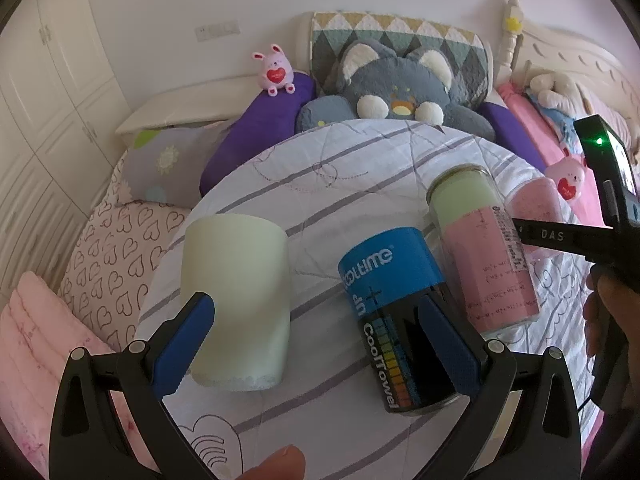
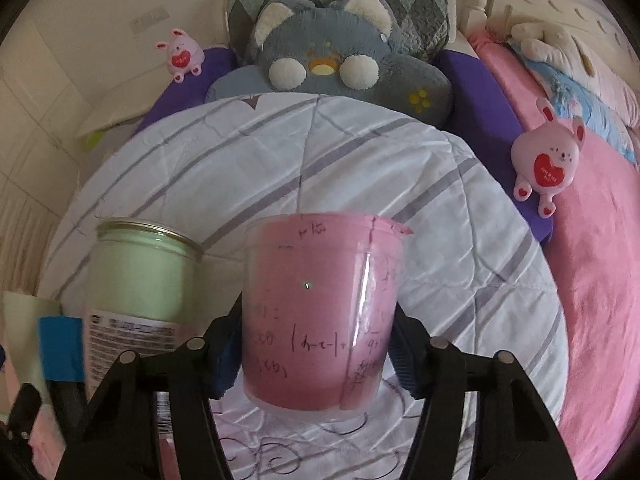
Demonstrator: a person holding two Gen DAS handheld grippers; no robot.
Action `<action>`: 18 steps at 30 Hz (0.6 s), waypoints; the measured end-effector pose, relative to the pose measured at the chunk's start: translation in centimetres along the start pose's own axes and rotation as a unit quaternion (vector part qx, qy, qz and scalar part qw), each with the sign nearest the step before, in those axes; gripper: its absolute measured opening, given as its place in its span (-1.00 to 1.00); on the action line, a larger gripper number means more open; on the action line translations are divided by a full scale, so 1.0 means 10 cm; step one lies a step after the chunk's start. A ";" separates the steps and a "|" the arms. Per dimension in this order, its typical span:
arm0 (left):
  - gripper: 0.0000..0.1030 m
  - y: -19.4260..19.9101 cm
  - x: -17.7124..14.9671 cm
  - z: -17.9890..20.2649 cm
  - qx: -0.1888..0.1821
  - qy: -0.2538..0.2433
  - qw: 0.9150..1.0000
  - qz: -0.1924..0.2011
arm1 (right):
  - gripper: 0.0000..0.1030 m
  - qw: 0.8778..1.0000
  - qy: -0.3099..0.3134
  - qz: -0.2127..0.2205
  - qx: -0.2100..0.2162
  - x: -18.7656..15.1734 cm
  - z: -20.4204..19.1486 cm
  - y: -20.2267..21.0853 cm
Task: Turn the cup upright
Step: 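Lift the pink cup with the right gripper and carry it toward the quilt edge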
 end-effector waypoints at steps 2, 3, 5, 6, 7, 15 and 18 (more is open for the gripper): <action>1.00 0.06 -0.01 -0.01 0.000 0.000 1.000 0.002 | 0.20 1.000 0.004 0.007 0.000 0.00 0.00 0.05; 1.00 0.09 -0.02 -0.02 0.000 0.000 1.000 0.004 | 0.20 1.000 0.003 0.015 0.003 -0.01 0.01 0.11; 1.00 0.18 -0.03 -0.04 0.001 0.000 1.000 0.009 | 0.20 1.000 0.001 0.022 0.009 -0.02 0.00 0.21; 1.00 0.23 -0.03 -0.05 0.001 0.001 1.000 0.012 | 0.20 1.000 0.003 0.028 0.010 -0.03 -0.01 0.30; 1.00 0.29 -0.04 -0.07 0.001 0.002 1.000 0.015 | 0.20 0.999 0.005 0.033 0.010 -0.03 -0.01 0.37; 1.00 0.93 -0.26 -0.27 0.002 0.018 0.999 0.037 | 0.20 0.995 0.023 0.077 0.053 -0.35 -0.24 1.35; 1.00 1.16 -0.42 -0.34 0.009 0.020 0.999 0.041 | 0.20 0.993 0.035 0.089 0.072 -0.63 -0.39 1.71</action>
Point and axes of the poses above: each gripper's, at about its wrist camera, not at the fingertips, and y roughly against the way its jaws point, z to its right, x to its top, the point moved 1 cm from there along -y, roughly the way its jaws point, and after that the axes turned 15 degrees about z, right-handed, at the moved point
